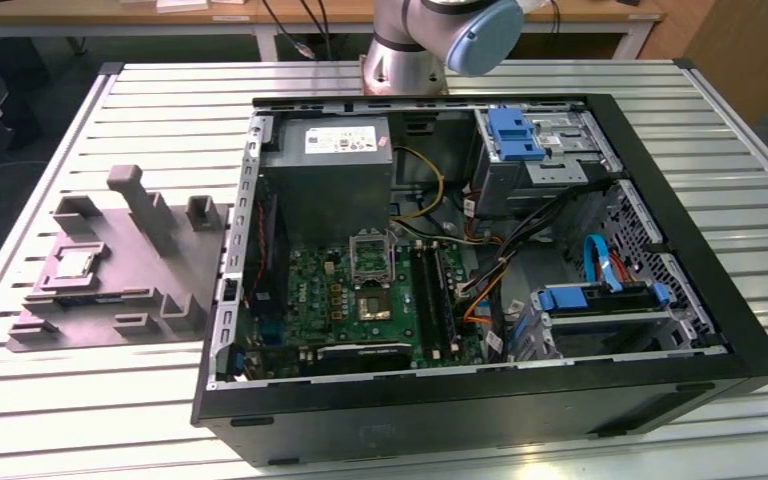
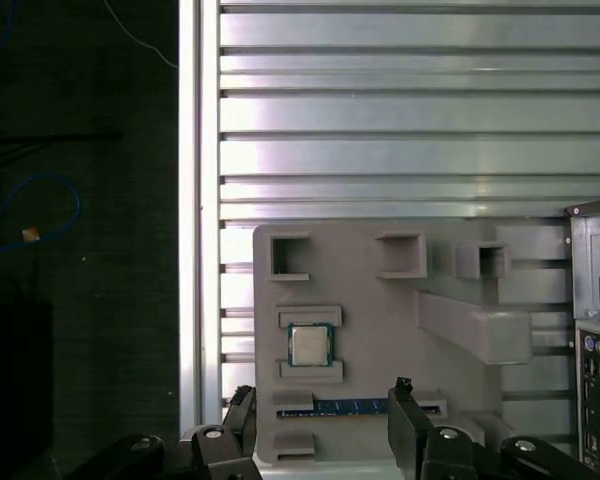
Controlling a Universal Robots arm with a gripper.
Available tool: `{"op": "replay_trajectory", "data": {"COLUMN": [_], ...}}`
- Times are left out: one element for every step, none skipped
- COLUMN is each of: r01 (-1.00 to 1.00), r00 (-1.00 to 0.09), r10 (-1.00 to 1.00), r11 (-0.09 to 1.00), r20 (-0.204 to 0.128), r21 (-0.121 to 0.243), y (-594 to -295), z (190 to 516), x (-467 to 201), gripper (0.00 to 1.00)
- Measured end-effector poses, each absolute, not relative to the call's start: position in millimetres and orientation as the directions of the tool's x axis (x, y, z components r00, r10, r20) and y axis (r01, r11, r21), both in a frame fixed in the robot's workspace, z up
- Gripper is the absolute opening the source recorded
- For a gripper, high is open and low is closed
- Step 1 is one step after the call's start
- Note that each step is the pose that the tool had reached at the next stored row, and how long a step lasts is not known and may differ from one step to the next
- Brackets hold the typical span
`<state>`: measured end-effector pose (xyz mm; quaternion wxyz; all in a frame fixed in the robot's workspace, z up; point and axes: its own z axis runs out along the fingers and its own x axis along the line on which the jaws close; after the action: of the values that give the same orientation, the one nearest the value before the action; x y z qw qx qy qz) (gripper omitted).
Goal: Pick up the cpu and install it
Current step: 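Pick up the cpu and move it towards the insertion slot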
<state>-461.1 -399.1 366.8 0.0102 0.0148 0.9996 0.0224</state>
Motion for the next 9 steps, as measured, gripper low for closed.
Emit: {"op": "replay_trajectory", "data": {"r01": [0.029,0.029,0.029,0.029,0.029,0.029,0.029,0.029,0.029], "r00": [-0.999,-0.999,-0.999,-0.999,-0.999,-0.999,-0.999,-0.999,-0.999], "r10": [0.030,0.030,0.030,0.030,0.030,0.030,0.030,0.030,0.030], "r11": [0.999,0.999,0.999,0.999,0.999,0.999,0.999,0.998,0.998], "r20": [-0.020,-0.020,-0.020,-0.020,-0.019,-0.019,-0.019,-0.019,-0.019], "r21": [0.045,0.045,0.045,0.045,0.045,0.045,0.046,0.047,0.048], "y": [-399.1,-399.1,-399.1,-399.1,-399.1,-399.1,-399.1,-399.1,-399.1], "z": [366.1,365.4,364.7,363.9,363.5,363.2,362.8,362.5,362.2], "x": [-461.1,-461.0,-461.0,-461.0,-461.0,-461.0,-461.0,-461.1,-461.0], "gripper": [0.64,0.64,0.64,0.64,0.64,0.64,0.64,0.64,0.64]}}
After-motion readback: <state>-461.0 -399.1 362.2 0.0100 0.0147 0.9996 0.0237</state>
